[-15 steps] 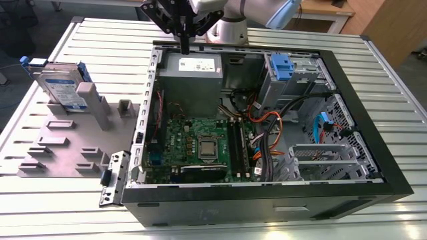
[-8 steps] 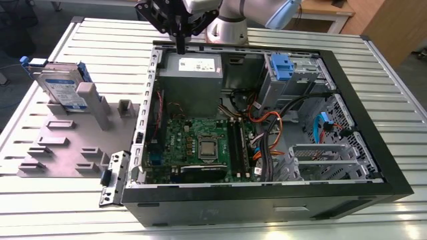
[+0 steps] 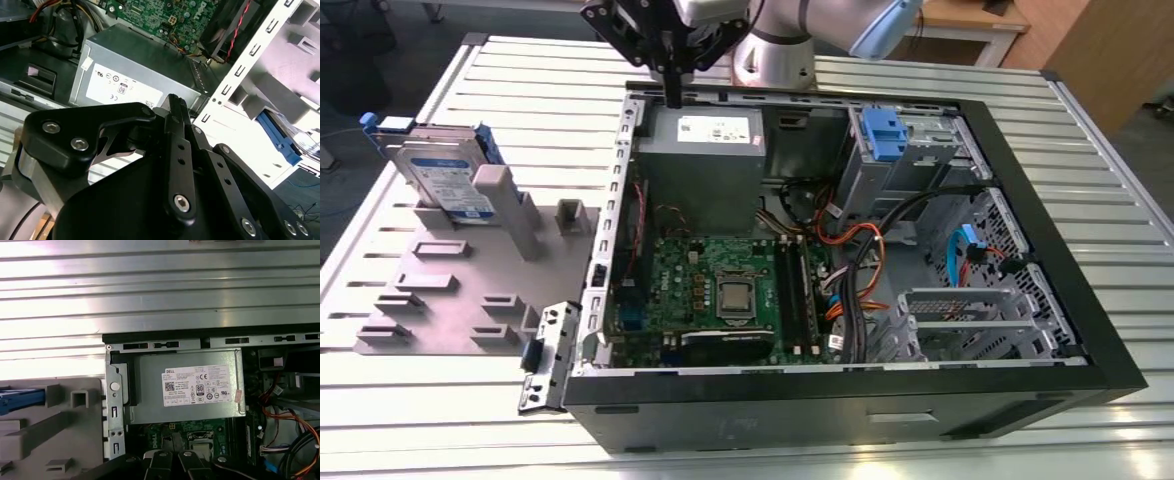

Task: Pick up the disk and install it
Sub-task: 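Reach for the disk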

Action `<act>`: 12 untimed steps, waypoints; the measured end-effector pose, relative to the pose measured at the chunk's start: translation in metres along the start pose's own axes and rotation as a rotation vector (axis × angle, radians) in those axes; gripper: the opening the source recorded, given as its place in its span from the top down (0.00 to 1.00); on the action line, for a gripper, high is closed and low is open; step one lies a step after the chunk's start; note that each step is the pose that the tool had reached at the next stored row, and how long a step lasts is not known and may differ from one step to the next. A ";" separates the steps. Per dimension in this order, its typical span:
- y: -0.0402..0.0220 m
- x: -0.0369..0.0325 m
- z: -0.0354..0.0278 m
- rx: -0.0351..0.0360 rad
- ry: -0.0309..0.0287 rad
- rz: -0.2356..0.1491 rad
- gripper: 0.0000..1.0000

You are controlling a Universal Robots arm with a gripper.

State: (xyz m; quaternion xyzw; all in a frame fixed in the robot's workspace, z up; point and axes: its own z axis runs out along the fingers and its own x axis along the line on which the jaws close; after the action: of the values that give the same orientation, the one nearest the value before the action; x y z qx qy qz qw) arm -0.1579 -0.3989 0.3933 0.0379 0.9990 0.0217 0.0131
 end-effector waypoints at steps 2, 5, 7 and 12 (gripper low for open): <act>-0.0002 0.0029 -0.0001 0.0000 0.0000 0.000 0.89; -0.0006 0.0079 -0.0002 0.0000 0.0001 0.000 0.89; -0.0008 0.0112 -0.0003 0.0000 0.0000 0.000 0.89; -0.0014 0.0184 -0.0005 0.0000 0.0000 0.000 0.89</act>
State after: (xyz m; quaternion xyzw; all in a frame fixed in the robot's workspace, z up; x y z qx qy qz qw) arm -0.1763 -0.3989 0.3933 0.0378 0.9990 0.0217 0.0131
